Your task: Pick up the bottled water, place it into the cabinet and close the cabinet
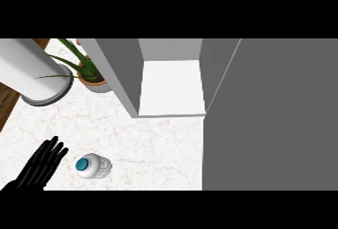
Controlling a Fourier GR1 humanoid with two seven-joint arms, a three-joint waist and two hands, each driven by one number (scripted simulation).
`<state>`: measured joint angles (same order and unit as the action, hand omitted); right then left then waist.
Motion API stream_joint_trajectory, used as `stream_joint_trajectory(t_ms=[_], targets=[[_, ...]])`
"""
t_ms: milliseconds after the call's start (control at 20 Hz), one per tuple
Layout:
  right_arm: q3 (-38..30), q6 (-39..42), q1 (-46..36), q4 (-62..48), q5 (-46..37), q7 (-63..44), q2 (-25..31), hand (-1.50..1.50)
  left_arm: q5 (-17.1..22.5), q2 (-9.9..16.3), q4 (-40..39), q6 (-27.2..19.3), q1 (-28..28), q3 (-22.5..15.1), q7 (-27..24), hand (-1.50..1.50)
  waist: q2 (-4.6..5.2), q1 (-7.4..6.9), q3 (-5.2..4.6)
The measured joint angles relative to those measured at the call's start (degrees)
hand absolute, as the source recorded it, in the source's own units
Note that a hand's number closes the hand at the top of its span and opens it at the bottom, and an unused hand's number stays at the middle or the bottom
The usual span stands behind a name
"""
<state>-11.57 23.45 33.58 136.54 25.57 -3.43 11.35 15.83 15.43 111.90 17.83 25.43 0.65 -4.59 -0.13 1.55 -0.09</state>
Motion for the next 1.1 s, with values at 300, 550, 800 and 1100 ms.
stream_joint_trajectory(t_ms=[300,550,800,1100], targets=[[-1.23,1.53,2.05,-0.28,1.37,1.58,0.04,-1.5,-3.25,-1.1,-9.47,-0.54,-5.0,0.96,-3.23,-1.5,0.01,-0.1,0.0],[-2.04,2.4,2.68,-0.45,2.58,2.15,0.8,-1.5,-5.86,-1.88,-17.29,-1.22,-9.76,0.91,-4.43,-1.5,0.05,-0.07,-0.01],[-2.23,3.34,4.74,-0.44,3.68,3.43,0.72,-1.5,-8.29,-2.7,-26.85,-1.11,-12.94,1.22,-8.64,-1.5,0.03,0.1,-0.05],[-3.01,3.88,5.15,-0.85,5.08,4.21,1.48,-1.5,-11.55,-3.52,-38.32,-1.7,-16.78,1.84,-15.14,-1.5,0.09,-0.11,-0.06]])
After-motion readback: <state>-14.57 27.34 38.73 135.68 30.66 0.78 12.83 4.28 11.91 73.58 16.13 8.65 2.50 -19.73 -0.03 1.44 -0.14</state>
